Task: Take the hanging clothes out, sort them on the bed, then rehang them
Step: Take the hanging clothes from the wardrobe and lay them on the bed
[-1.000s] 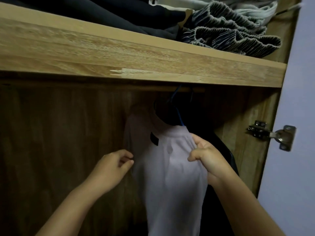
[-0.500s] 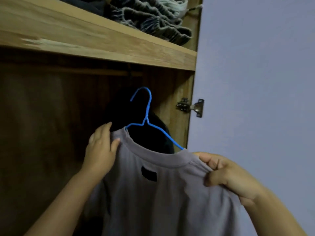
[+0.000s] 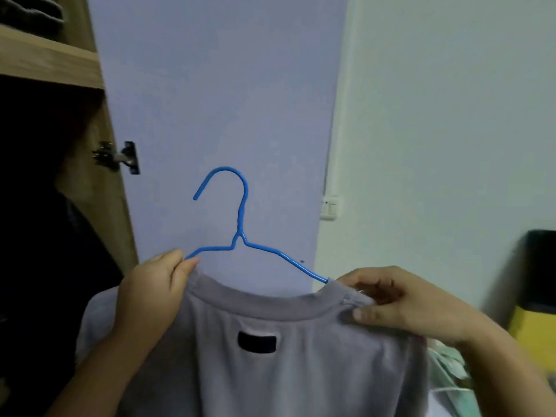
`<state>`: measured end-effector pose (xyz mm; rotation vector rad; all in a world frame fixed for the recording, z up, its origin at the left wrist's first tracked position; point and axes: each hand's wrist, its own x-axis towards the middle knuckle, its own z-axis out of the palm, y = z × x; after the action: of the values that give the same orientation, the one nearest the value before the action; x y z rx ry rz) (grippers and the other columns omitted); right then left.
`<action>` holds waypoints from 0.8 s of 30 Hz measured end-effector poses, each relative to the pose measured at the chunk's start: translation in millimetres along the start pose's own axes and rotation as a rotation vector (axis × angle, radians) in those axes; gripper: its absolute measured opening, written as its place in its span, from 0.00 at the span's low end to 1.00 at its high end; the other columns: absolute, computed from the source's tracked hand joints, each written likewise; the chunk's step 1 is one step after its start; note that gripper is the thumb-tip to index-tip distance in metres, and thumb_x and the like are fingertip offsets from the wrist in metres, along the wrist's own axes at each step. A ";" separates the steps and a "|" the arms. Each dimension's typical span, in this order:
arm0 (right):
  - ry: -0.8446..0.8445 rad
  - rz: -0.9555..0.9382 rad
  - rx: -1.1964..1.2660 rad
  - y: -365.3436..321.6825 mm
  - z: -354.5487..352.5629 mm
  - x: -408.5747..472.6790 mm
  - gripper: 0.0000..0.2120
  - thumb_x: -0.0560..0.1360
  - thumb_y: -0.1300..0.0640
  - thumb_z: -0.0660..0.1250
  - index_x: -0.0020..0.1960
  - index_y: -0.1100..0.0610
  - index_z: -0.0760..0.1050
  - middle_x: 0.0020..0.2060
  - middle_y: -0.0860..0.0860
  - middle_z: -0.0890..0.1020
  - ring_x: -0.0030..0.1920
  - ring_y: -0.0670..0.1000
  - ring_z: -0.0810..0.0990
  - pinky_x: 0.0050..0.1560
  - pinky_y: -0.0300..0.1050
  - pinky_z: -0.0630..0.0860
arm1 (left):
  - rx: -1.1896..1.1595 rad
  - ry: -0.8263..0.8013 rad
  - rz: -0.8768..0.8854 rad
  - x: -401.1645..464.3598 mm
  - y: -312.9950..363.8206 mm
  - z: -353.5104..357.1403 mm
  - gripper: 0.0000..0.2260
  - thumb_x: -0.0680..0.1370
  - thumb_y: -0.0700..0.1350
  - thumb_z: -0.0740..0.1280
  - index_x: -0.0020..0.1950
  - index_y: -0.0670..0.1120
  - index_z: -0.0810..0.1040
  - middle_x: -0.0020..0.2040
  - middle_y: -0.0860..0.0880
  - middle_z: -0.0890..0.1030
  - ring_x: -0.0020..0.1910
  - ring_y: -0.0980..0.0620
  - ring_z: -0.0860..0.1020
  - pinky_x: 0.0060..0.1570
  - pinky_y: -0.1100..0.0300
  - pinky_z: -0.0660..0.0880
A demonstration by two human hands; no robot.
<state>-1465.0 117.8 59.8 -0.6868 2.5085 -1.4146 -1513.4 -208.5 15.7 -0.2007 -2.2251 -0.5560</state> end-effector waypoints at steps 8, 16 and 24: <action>0.676 0.366 -0.551 57.3 -32.3 -123.0 0.14 0.74 0.45 0.66 0.34 0.52 0.75 0.26 0.49 0.73 0.30 0.47 0.69 0.32 0.42 0.63 | -0.213 -0.212 0.074 -37.6 145.8 77.8 0.21 0.76 0.48 0.67 0.28 0.47 0.60 0.21 0.52 0.58 0.24 0.43 0.64 0.25 0.59 0.57; 1.134 0.573 -0.610 84.0 -35.2 -235.1 0.10 0.70 0.47 0.70 0.34 0.47 0.73 0.27 0.45 0.75 0.34 0.49 0.76 0.35 0.46 0.70 | -0.524 -0.424 0.257 -60.7 255.4 139.6 0.19 0.75 0.49 0.68 0.28 0.45 0.66 0.21 0.51 0.61 0.25 0.42 0.66 0.28 0.52 0.69; 1.490 0.874 -0.603 82.6 4.3 -329.2 0.06 0.68 0.51 0.74 0.37 0.51 0.79 0.30 0.46 0.80 0.36 0.50 0.78 0.39 0.46 0.73 | -0.799 -0.637 0.474 -104.4 348.8 170.0 0.12 0.74 0.45 0.70 0.32 0.46 0.73 0.24 0.53 0.67 0.30 0.42 0.72 0.31 0.53 0.68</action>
<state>-1199.9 307.5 -34.5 1.9389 3.2929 -0.7746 -1449.6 183.3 -46.9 -1.4402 -2.2732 -1.1989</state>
